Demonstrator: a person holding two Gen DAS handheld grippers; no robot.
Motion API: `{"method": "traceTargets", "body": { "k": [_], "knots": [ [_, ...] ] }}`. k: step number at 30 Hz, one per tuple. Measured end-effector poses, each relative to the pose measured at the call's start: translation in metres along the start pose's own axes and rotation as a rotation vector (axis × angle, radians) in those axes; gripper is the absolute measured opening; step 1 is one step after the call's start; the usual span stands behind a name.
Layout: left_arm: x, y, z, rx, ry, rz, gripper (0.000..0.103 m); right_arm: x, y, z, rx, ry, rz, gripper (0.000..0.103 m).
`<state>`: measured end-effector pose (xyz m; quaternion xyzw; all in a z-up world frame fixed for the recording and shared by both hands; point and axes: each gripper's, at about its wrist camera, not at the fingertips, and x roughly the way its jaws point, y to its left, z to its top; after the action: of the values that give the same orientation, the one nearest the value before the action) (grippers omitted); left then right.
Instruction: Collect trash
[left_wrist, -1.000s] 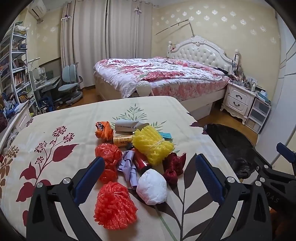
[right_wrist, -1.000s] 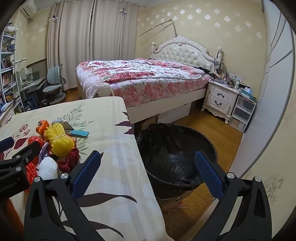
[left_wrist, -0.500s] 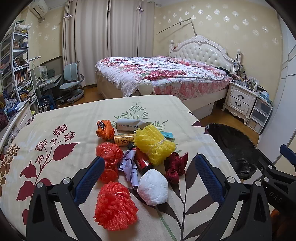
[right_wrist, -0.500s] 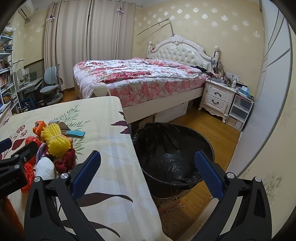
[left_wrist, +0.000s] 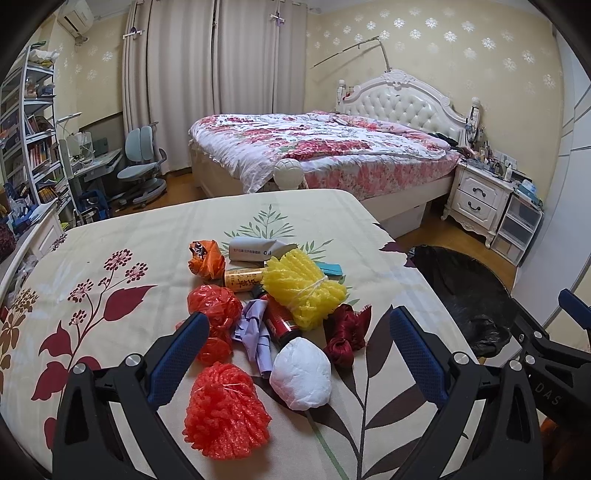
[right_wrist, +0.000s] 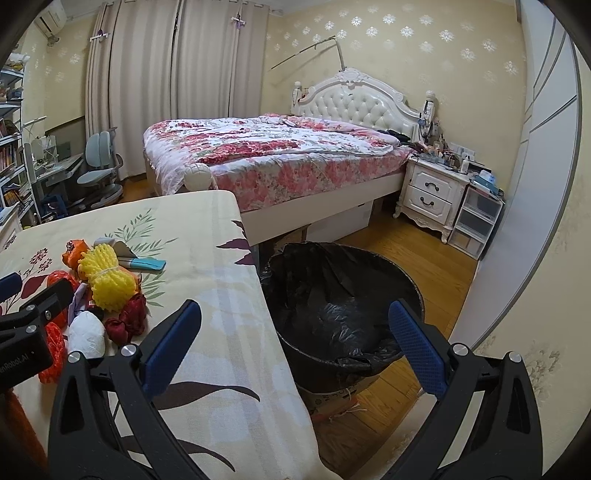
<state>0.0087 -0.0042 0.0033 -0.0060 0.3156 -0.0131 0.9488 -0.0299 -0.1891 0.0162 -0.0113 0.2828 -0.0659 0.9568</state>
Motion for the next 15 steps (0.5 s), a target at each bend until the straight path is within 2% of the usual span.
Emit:
{"method": "traceTargets", "body": {
  "k": [15],
  "knots": [
    [-0.004,-0.008,-0.001,0.005,-0.002,0.002,0.098,-0.005,-0.017,-0.001,0.011,0.006,-0.006,0.099]
  ]
}}
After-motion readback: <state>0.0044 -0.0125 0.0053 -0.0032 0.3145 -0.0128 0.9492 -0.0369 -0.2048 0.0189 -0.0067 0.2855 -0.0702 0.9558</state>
